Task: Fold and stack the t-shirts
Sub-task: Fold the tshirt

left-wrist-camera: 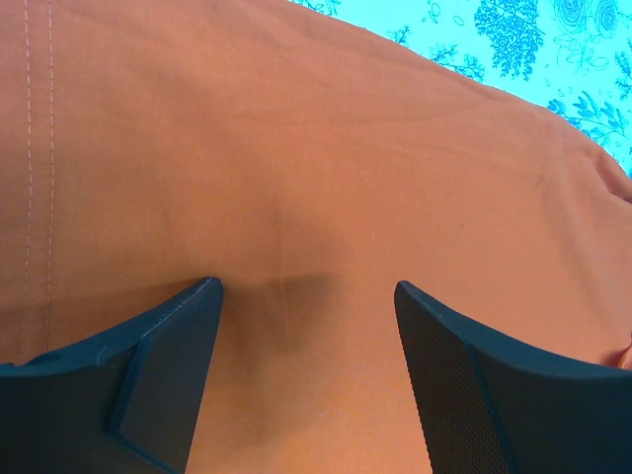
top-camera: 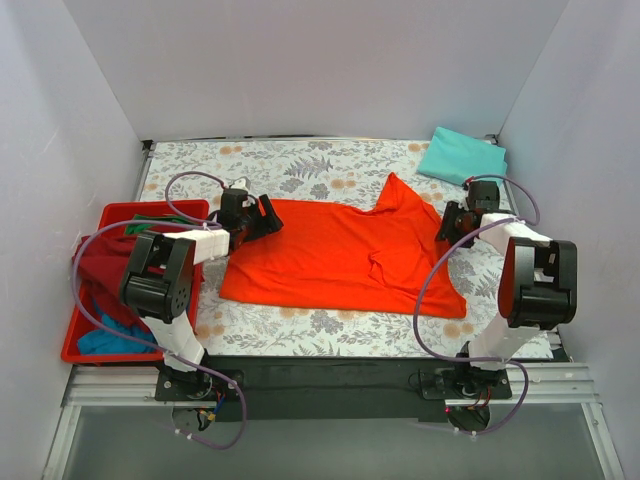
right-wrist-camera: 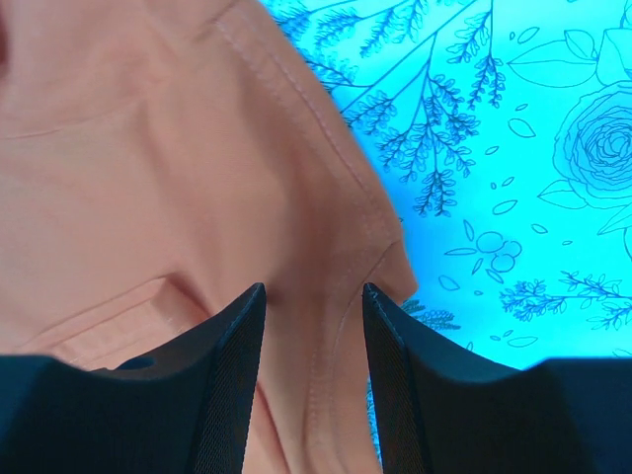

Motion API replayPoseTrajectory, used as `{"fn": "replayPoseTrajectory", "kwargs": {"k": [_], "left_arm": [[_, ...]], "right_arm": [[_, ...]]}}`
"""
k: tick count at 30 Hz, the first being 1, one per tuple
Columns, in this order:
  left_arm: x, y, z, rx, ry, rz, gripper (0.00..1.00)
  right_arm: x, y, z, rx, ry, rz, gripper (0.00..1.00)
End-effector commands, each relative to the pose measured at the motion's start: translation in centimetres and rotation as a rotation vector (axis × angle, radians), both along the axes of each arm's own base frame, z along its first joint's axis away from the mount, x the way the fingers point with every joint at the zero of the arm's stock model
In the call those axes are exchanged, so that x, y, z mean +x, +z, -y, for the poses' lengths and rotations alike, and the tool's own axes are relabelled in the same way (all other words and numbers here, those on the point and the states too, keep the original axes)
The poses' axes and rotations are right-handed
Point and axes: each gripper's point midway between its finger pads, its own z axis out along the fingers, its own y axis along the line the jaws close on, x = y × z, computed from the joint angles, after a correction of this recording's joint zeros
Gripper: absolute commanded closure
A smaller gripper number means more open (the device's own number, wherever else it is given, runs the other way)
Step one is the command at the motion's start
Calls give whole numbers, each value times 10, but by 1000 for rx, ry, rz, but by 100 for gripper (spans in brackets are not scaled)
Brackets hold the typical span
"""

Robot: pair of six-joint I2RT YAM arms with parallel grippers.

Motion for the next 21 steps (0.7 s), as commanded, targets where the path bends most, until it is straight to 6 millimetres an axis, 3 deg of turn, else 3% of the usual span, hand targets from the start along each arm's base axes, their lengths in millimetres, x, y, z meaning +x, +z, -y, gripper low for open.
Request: {"fn": "replayPoseTrajectory", "kwargs": {"k": [1,10,21], "left_arm": [[-1,-3,-10,27,22,-19,30],[-7,-2,-18,47,45,-21,30],[-10,6,-28,79,79,-7,30]], "right_arm": [[15,3,5,-2,0,24,49],[25,-17,20,-13,-29,-19,50],[50,-2,36,-88,-37,6,50]]}}
